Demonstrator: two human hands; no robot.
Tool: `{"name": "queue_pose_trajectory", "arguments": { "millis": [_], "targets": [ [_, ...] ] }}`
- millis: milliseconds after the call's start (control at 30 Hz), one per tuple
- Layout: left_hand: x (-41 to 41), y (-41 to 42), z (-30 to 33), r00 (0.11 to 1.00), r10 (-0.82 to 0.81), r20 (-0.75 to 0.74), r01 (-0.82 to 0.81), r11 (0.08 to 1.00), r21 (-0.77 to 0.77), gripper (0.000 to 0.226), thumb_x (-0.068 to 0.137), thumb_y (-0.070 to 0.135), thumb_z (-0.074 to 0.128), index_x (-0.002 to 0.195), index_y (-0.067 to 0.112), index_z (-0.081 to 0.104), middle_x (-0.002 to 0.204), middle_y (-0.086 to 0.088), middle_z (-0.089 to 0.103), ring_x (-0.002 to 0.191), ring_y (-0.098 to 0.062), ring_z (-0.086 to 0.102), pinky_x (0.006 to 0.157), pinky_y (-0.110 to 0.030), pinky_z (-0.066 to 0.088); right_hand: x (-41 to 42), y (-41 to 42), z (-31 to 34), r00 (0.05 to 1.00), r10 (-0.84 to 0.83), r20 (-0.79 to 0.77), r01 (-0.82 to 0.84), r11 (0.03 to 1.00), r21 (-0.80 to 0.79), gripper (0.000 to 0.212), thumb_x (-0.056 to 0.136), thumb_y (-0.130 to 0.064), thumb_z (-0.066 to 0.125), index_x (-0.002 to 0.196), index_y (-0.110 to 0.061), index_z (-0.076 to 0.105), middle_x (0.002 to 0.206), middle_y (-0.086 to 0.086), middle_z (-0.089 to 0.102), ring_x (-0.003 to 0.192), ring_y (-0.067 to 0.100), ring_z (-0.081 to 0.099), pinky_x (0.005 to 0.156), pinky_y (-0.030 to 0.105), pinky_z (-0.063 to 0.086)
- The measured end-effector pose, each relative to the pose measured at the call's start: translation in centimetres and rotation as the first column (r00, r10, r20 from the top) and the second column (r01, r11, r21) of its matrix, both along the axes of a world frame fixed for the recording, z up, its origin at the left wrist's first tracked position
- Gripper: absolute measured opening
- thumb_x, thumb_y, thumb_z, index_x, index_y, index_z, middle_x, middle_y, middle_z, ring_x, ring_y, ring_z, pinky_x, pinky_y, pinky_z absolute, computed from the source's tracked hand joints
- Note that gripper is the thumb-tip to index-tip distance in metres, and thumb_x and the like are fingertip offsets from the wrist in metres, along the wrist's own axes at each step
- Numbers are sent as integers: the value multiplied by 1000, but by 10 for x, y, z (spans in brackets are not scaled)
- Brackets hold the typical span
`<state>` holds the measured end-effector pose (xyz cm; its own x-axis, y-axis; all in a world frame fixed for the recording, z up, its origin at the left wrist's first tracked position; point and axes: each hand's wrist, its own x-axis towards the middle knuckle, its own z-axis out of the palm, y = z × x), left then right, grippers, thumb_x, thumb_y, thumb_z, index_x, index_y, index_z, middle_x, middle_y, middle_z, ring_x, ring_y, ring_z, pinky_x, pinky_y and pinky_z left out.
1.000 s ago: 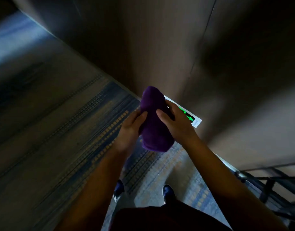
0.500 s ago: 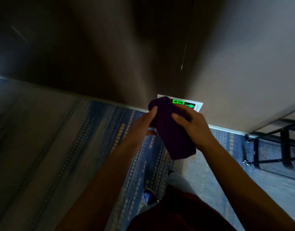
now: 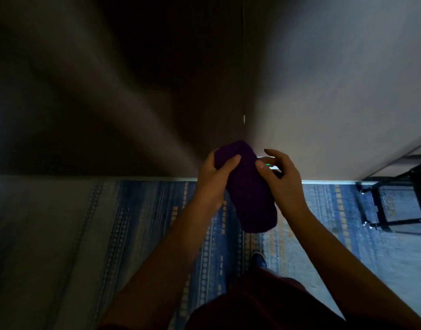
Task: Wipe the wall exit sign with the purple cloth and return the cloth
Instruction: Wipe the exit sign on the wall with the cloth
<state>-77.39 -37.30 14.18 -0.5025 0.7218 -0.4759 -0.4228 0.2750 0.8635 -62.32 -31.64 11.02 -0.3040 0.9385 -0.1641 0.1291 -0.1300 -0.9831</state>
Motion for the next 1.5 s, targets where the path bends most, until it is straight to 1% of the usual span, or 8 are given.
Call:
{"name": "queue_pose_trajectory", "arguments": {
  "millis": [167,367,533,633,833,1000,1167,1500],
  "targets": [
    [-21,44,0,987,-119,-109,118,993,-7,40,78,32,83,116,33,70,117,-1,78,106,-19,77,82,-32,64,-18,25,-1,997,52,58,-61,984,170,78,85,-62,69,152,-39,37,140,-16,55,115,2,63,87,23,57],
    [-53,91,-14,942,-312,-125,321,946,57,42,93,18,78,133,26,68,128,-3,73,115,-19,73,91,-38,64,-45,43,-15,979,54,194,-121,928,352,89,86,-47,76,159,-27,28,150,-19,43,134,-2,46,103,16,43],
    [-89,123,-42,843,-451,-293,489,870,65,38,94,7,74,126,25,66,127,-9,71,111,-25,73,92,-42,63,-72,39,-40,951,-15,308,-81,951,299,99,76,-46,83,159,-33,29,156,-4,34,135,4,44,104,21,44],
    [-102,129,-52,733,-571,-371,612,791,-7,32,95,5,71,124,20,66,127,-13,71,116,-33,70,97,-51,60,-95,25,-53,918,-98,385,-6,966,260,103,76,-44,87,159,-32,28,154,-2,39,133,15,49,105,35,47],
    [-124,150,-78,314,-611,-727,883,469,-14,34,99,10,66,131,2,65,125,-1,69,114,-4,63,105,-23,50,-109,3,-84,806,-384,450,241,908,343,86,78,-44,75,155,-26,41,116,12,63,101,26,64,88,27,45],
    [-126,157,-130,41,-735,-677,928,278,-246,39,102,28,66,134,6,63,116,-9,72,105,-27,73,92,-46,60,-100,-19,-128,707,-534,464,471,845,254,80,73,-42,73,148,-29,48,128,2,68,113,22,65,95,32,49],
    [-133,177,-189,-329,-416,-848,900,134,-415,45,104,35,58,139,7,61,138,-8,65,125,-24,63,105,-39,51,-80,-40,-208,615,-646,452,632,747,208,76,80,-43,75,149,-37,44,129,-1,67,105,17,63,89,29,45],
    [-143,245,-372,-605,234,-761,796,169,-581,50,105,43,50,140,9,63,160,-15,46,156,-38,33,124,-48,26,-120,0,-442,574,-780,248,735,625,264,71,81,-49,70,148,-47,45,127,-9,69,113,13,65,92,22,46]
  ]
}}
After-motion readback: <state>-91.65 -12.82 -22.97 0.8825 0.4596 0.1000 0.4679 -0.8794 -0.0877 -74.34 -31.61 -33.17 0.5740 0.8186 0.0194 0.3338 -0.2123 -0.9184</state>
